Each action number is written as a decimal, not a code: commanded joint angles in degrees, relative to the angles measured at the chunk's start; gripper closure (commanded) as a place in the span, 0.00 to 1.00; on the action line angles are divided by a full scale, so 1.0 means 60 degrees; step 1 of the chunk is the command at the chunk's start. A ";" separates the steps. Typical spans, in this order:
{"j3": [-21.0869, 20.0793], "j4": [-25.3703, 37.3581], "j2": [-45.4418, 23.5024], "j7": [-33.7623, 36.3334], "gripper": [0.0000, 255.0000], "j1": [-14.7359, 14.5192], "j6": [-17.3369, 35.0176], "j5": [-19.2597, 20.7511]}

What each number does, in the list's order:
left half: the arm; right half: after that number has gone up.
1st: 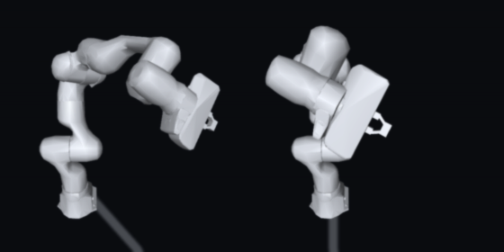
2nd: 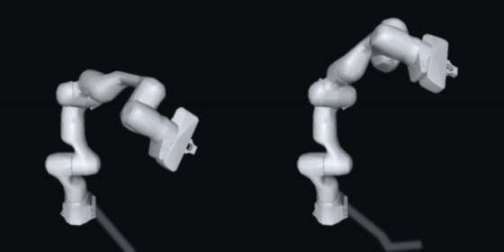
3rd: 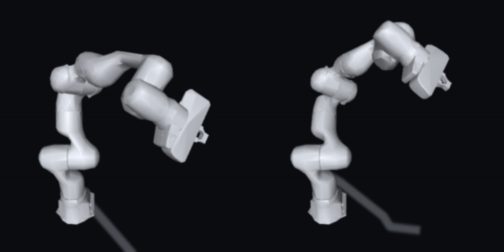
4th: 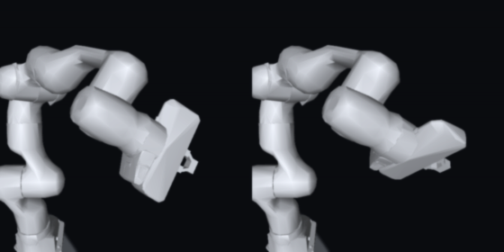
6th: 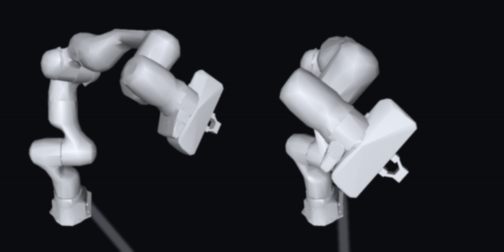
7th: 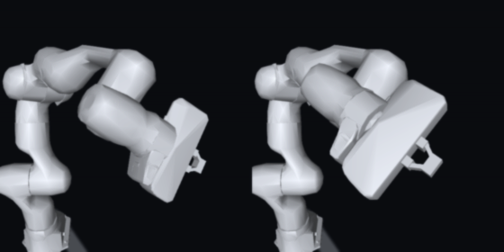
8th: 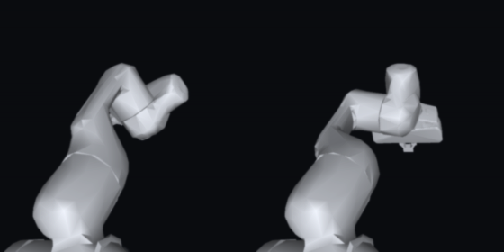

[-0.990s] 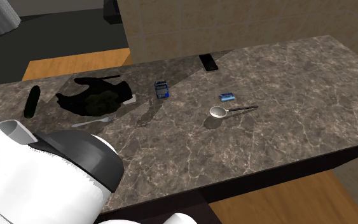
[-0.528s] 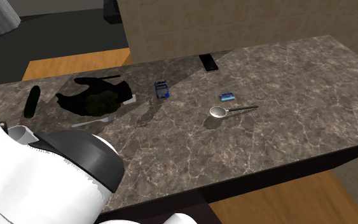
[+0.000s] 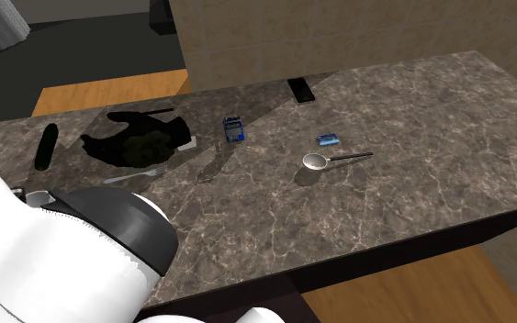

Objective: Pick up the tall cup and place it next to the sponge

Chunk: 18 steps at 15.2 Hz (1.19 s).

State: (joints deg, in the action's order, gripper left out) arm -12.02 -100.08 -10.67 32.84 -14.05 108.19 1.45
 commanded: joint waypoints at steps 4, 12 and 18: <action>0.0011 -0.0437 -0.0163 0.0015 1.00 -0.0003 0.0611 0.0042; 0.0018 -0.0699 -0.0280 0.0031 1.00 -0.0008 0.0987 0.0072; 0.0019 -0.0694 -0.0285 0.0032 0.00 -0.0009 0.0987 0.0073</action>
State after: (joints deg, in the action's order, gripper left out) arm -11.92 -104.25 -12.38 33.03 -14.11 114.10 1.88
